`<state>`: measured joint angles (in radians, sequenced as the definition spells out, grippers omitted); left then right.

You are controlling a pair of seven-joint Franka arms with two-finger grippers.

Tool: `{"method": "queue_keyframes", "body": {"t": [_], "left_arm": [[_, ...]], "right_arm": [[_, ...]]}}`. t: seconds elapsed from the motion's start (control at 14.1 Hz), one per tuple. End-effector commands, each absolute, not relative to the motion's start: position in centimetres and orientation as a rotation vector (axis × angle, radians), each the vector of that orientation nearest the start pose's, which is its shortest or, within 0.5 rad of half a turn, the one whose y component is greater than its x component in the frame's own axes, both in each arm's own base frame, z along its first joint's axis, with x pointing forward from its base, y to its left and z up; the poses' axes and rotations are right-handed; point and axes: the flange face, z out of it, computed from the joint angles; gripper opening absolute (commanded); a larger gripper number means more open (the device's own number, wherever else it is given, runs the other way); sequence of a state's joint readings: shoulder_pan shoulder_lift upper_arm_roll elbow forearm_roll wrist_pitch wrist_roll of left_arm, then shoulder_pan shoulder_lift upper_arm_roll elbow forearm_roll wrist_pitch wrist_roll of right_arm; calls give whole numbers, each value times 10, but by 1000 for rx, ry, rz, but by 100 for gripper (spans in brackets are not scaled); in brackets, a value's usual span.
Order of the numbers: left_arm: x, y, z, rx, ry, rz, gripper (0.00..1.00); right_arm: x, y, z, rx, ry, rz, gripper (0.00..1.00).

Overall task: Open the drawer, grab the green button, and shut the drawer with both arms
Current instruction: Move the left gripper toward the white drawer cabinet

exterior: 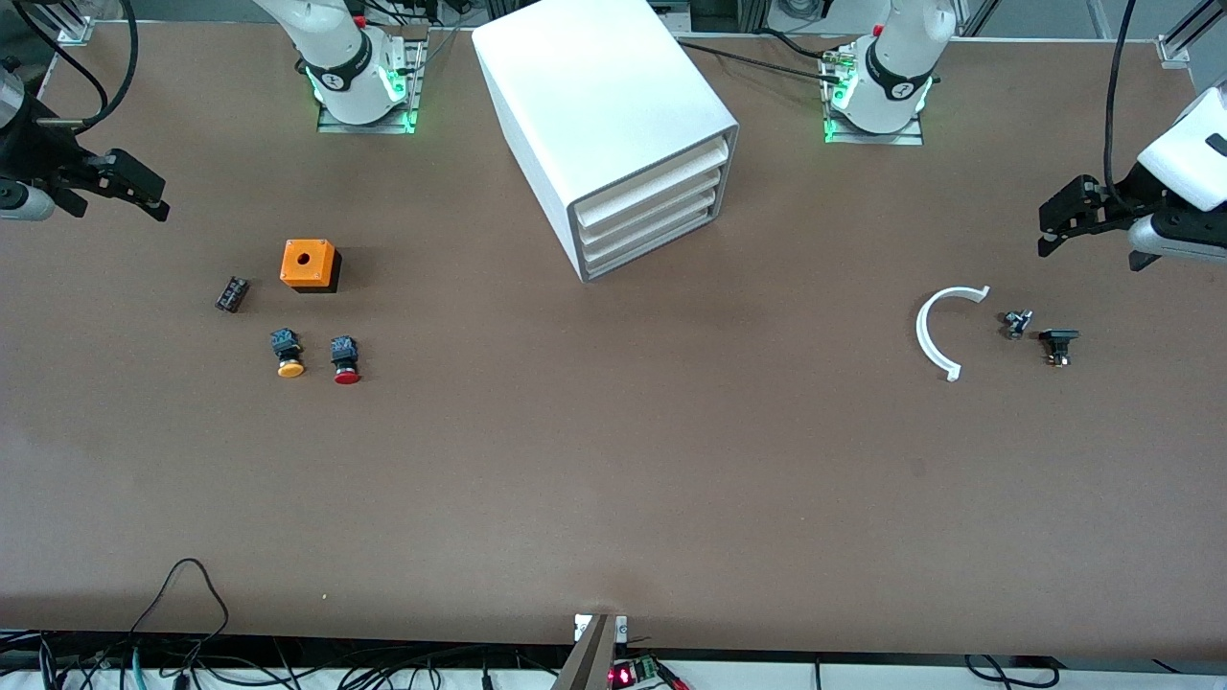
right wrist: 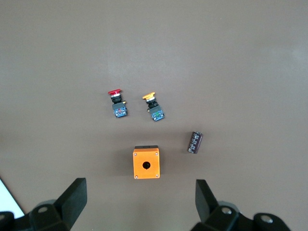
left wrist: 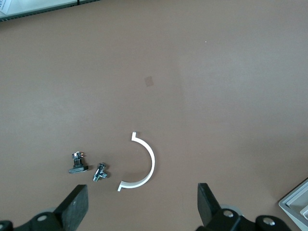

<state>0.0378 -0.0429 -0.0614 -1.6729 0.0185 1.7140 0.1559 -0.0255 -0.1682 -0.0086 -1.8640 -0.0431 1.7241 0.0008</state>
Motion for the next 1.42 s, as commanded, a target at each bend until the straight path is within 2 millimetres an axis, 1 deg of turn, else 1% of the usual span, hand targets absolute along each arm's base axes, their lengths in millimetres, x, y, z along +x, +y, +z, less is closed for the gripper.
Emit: {"method": "queue_keyframes", "body": {"t": [0.0,0.14,1.07,1.14,1.28,1.35], "left_arm": [[551,-13,619,-3083,327,-131,100],[557,-13,621,-3088,310,-139,100],[558,-14,621,-3090,310,-142,100],[558,-13,619,-3092,310,-138,100],[559,-15,623,-3091,312,-149,100],[562,-14,620,-3092,312,-142,100]], "right_arm": [[509,-22,596,-3166,58,-45,100],[509,-21,596,-3166,58,-45,100],[508,-22,596,-3166,58,-43,100],[508,-21,596,-3166,56,-43,100],[508,-20,596,-3170,43,-43,100],[508,-21,597,-3170,43,-43,100]]}}
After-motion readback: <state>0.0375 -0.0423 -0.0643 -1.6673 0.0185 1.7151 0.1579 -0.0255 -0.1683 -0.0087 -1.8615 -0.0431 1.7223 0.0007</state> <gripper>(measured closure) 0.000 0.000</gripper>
